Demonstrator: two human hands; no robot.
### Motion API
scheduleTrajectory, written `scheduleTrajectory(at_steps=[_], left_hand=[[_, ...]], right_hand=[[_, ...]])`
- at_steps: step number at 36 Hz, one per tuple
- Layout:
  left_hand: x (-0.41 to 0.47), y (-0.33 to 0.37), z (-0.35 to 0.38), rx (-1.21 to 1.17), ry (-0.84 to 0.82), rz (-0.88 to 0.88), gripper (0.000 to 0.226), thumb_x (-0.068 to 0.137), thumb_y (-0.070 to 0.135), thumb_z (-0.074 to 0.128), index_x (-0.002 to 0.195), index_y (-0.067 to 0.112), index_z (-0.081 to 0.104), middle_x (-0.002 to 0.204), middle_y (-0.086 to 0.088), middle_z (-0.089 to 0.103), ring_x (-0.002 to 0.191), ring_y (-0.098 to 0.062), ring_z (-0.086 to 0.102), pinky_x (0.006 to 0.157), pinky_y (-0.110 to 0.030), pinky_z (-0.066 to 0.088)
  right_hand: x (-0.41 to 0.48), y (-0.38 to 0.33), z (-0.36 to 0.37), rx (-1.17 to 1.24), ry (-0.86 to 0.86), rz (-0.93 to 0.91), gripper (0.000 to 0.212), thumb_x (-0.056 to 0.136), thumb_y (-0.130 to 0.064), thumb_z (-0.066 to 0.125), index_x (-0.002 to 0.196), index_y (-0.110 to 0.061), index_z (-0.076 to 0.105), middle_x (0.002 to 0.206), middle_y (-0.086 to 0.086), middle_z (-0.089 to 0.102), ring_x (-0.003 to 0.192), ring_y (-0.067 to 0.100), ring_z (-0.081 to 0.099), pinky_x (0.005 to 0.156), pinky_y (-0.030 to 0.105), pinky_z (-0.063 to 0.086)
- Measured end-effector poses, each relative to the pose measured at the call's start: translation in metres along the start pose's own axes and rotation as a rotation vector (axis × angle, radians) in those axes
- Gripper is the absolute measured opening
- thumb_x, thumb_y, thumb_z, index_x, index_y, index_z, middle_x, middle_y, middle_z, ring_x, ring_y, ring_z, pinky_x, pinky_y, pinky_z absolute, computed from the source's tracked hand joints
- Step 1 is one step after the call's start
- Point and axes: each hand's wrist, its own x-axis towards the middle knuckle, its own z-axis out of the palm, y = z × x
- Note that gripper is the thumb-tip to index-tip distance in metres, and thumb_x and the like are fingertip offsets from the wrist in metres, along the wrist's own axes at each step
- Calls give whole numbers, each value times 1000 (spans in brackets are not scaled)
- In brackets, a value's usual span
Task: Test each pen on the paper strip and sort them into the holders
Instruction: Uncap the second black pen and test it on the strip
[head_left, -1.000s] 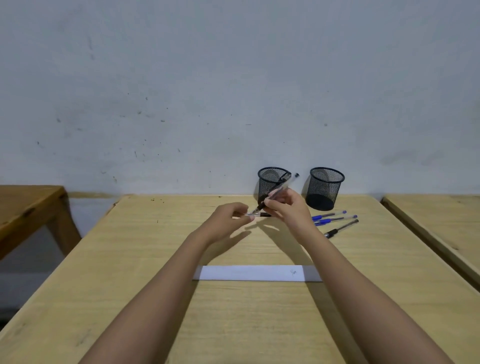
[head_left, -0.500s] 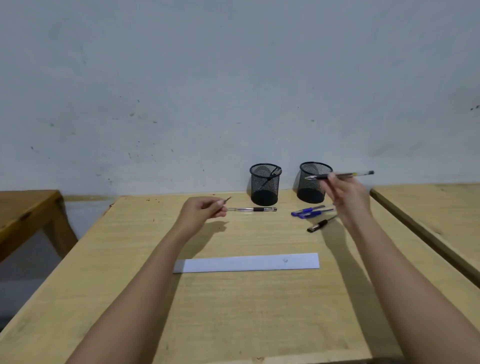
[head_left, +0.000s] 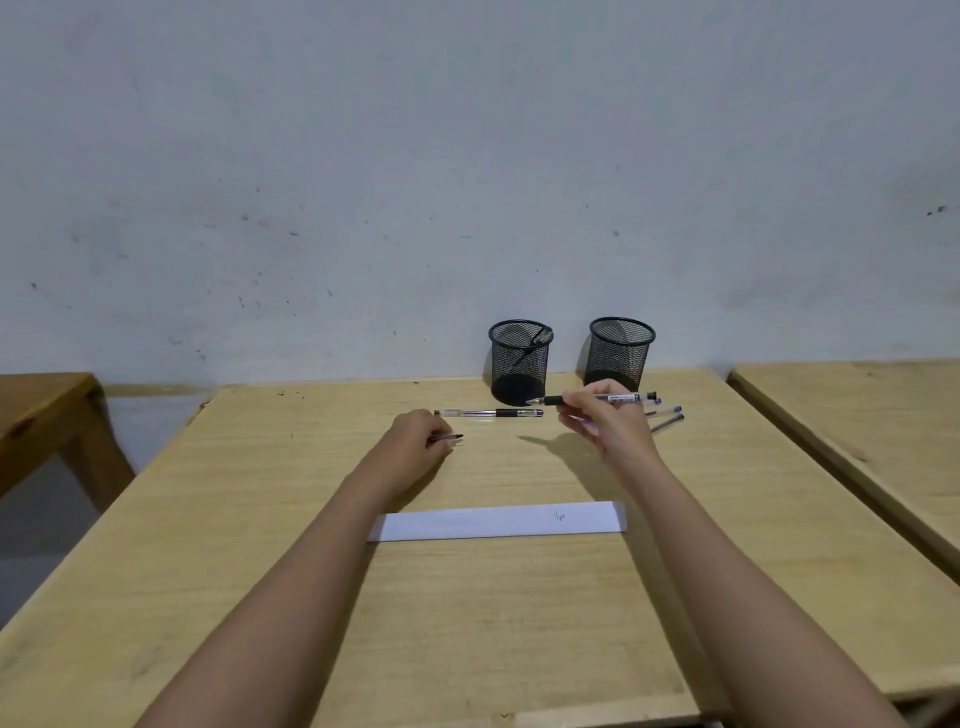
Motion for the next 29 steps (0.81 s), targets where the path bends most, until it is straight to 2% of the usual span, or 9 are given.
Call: scheduleTrajectory(at_steps=[5, 8, 11, 15, 19, 23, 26, 29], left_hand=[[4, -1, 4, 115, -72, 28, 26, 91, 23, 55, 108, 6, 65, 110, -8, 57, 102, -22, 55, 84, -28, 43], [1, 10, 0, 85, -19, 42, 36, 92, 33, 52, 121, 12, 58, 122, -1, 53, 108, -13, 51, 87, -23, 37], [-14, 42, -4, 72, 30, 163, 40, 95, 34, 47, 127, 11, 54, 130, -2, 53, 120, -17, 49, 96, -23, 35], [-55, 80, 16, 113, -130, 255, 49, 96, 43, 40, 139, 19, 40, 149, 4, 37, 137, -10, 31, 111, -29, 28], [-85, 84, 41, 277, -241, 329, 58, 97, 46, 32, 147, 18, 22, 157, 4, 17, 144, -10, 14, 113, -29, 20], [-88, 78, 55, 390, -342, 251, 64, 97, 51, 24, 150, 20, 6, 159, 2, 0, 146, -12, -1, 118, -36, 4], [-87, 75, 58, 400, -391, 205, 64, 96, 54, 18, 150, 22, 2, 159, 4, -4, 146, -11, -4, 119, -38, 1], [-85, 74, 58, 412, -401, 198, 63, 96, 54, 16, 149, 24, 0, 159, 5, -5, 146, -10, -5, 119, -37, 0]], right_hand=[[-2, -1, 1, -9, -18, -8, 17, 86, 1, 58, 73, -7, 50, 72, 10, 60, 63, 15, 63, 63, 20, 57], [-2, -3, 2, 58, -29, 3, 12, 90, -3, 55, 78, -4, 56, 78, 13, 62, 66, 16, 67, 65, 19, 57], [-9, -6, 2, 88, -45, 0, 12, 91, -3, 52, 83, 1, 61, 84, 19, 64, 76, 23, 68, 70, 19, 57], [-28, -6, -2, 27, -50, -67, 5, 85, 1, 60, 81, -2, 60, 80, 14, 63, 71, 17, 66, 71, 18, 56], [-43, -3, -9, -209, 10, -141, 12, 78, -2, 69, 79, -8, 58, 72, 7, 59, 62, 8, 58, 57, 14, 49], [-58, 3, -15, -160, -2, -88, 12, 82, -2, 65, 77, -6, 55, 69, 9, 58, 50, 6, 55, 49, 15, 45], [-66, 10, -17, -138, -7, -38, 12, 80, 0, 67, 78, -5, 55, 73, 10, 61, 53, 7, 59, 54, 15, 49], [-69, 16, -18, -247, -1, -47, 20, 72, 2, 73, 79, -4, 56, 67, 7, 61, 53, 6, 59, 56, 17, 51]])
